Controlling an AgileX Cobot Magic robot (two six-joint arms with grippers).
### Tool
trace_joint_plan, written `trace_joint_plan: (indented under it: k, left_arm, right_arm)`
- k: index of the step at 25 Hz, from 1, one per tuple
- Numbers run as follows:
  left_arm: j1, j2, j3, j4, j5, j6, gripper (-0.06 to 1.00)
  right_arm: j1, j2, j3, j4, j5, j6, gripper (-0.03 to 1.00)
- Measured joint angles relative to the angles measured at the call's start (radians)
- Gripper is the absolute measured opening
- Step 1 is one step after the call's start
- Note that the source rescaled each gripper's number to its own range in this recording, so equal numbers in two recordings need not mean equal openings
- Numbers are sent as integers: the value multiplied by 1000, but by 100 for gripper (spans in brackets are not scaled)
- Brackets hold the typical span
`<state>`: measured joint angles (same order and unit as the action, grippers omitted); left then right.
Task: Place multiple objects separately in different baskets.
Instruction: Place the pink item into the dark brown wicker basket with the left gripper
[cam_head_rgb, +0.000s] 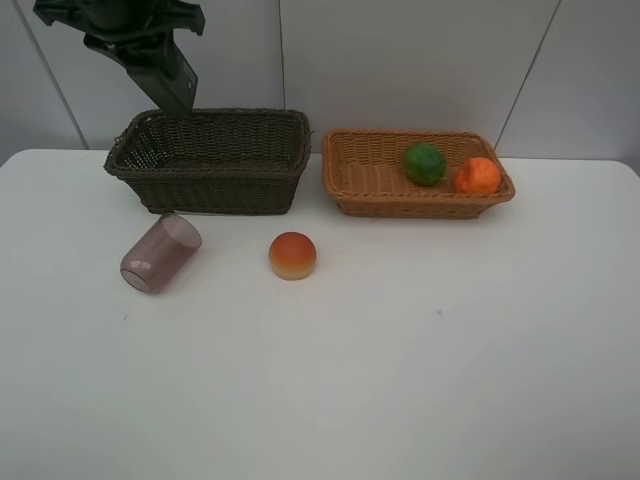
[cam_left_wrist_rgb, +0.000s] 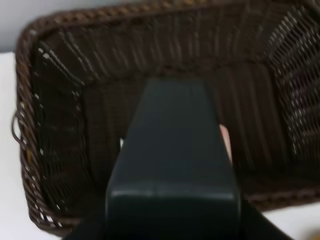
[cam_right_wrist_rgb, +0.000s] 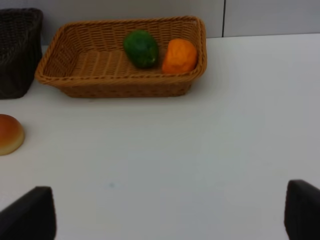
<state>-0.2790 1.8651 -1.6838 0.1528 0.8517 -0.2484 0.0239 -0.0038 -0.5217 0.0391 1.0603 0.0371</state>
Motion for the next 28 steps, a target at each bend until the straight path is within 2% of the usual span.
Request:
trace_joint_plan:
  k: [9, 17, 28]
  left_arm:
    - [81, 123, -2, 11, -78, 0, 2]
    - [88, 244, -2, 24, -171, 0, 2]
    - [88, 281, -2, 60, -271, 0, 2]
  right_arm:
    - [0, 0, 0, 1, 0, 0, 100]
    - [0, 0, 0, 1, 0, 0, 100]
    - [0, 0, 0, 1, 0, 0, 100]
